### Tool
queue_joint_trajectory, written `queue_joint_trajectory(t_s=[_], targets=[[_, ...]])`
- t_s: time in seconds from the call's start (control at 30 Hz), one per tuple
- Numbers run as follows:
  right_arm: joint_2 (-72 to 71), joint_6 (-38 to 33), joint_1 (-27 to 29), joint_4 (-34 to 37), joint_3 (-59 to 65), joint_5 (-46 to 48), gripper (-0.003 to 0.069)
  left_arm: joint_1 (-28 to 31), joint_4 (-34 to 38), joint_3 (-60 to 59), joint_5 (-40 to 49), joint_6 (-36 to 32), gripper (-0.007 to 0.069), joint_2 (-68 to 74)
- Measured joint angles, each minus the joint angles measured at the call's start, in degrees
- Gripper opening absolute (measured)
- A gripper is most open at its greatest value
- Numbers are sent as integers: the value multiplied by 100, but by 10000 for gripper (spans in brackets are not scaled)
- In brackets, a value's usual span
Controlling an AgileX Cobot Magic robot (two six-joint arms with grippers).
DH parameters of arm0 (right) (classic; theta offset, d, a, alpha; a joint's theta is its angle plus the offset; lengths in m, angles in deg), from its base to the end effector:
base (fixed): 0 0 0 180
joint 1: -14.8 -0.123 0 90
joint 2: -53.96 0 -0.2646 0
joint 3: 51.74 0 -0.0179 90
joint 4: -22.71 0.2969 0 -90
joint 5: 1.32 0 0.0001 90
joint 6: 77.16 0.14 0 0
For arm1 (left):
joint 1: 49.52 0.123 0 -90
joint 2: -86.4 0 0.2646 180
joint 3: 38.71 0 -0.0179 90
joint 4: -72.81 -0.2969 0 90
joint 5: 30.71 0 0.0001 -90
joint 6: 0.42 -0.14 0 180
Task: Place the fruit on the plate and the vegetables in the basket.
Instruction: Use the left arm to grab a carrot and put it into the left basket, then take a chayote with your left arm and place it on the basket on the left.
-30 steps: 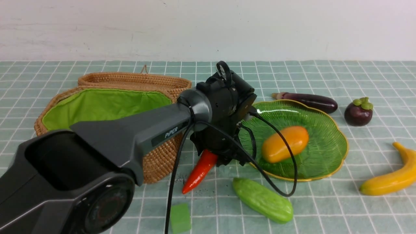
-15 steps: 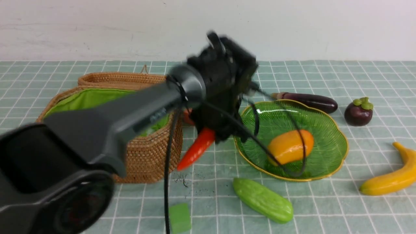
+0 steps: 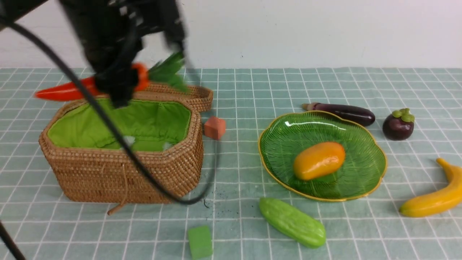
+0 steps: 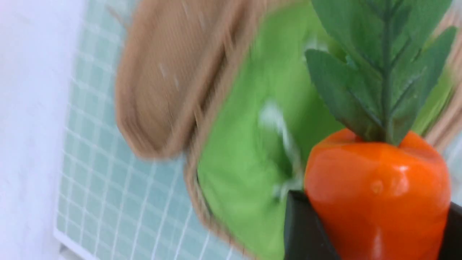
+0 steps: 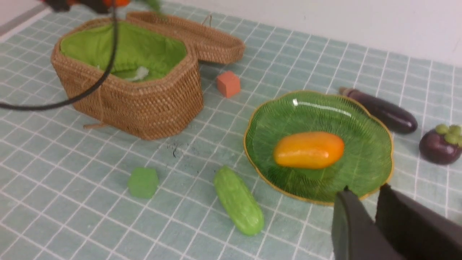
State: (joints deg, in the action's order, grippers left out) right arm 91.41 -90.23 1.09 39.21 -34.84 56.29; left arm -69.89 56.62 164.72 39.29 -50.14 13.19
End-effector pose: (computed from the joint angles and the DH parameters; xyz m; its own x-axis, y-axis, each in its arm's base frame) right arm 0.1356 0.0676 0.4230 -0.3134 -0.1471 -0.9381 -0.4711 0.8818 0.0191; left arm 0.4171 -0.1157 0.3084 -0.2893 0.9547 -0.0699 0.8116 0.2833 0.5108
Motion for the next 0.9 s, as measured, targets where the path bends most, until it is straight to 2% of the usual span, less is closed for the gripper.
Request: queue_joint_trajectory(t_s=[0.03, 0.1, 0.2, 0.3, 0.4, 0.43, 0.47, 0.57, 0.6, 0.67, 0.73, 0.8, 0.87, 0.9], targets=[[0, -7, 0, 77, 0, -59, 122, 268, 50, -284, -237, -307, 358, 45], [0, -12, 0, 174, 0, -99, 122, 534, 128, -540, -673, -484, 358, 136], [0, -24, 0, 273, 0, -98, 123, 682, 204, -828, -1330, -516, 358, 303], [0, -24, 0, 288, 0, -98, 123, 684, 283, -933, -1568, -471, 358, 367], [0, -24, 0, 336, 0, -98, 123, 684, 515, -956, -1682, -379, 422, 387], [0, -24, 0, 336, 0, -98, 123, 684, 515, -956, -1684, -368, 422, 387], [0, -24, 0, 362, 0, -98, 123, 684, 582, -956, -1682, -315, 484, 387], [0, -24, 0, 364, 0, -98, 125, 684, 798, -956, -1616, -189, 563, 387], [0, -24, 0, 357, 0, -98, 127, 679, 1069, -958, -1558, -14, 598, 356], [0, -24, 0, 317, 0, -98, 128, 613, 1516, -969, -1533, 291, 601, 273], [0, -24, 0, 230, -45, -30, 129, 345, 1972, -969, -1533, 601, 545, 130], [0, -24, 0, 210, -101, 43, 129, 135, 2107, -969, -1529, 678, 497, 58], [0, -24, 0, 210, -269, 355, 132, -632, 2289, -969, -1435, 772, 328, -56], [0, -24, 0, 206, -307, 474, 133, -902, 2344, -969, -1405, 778, 272, -56]])
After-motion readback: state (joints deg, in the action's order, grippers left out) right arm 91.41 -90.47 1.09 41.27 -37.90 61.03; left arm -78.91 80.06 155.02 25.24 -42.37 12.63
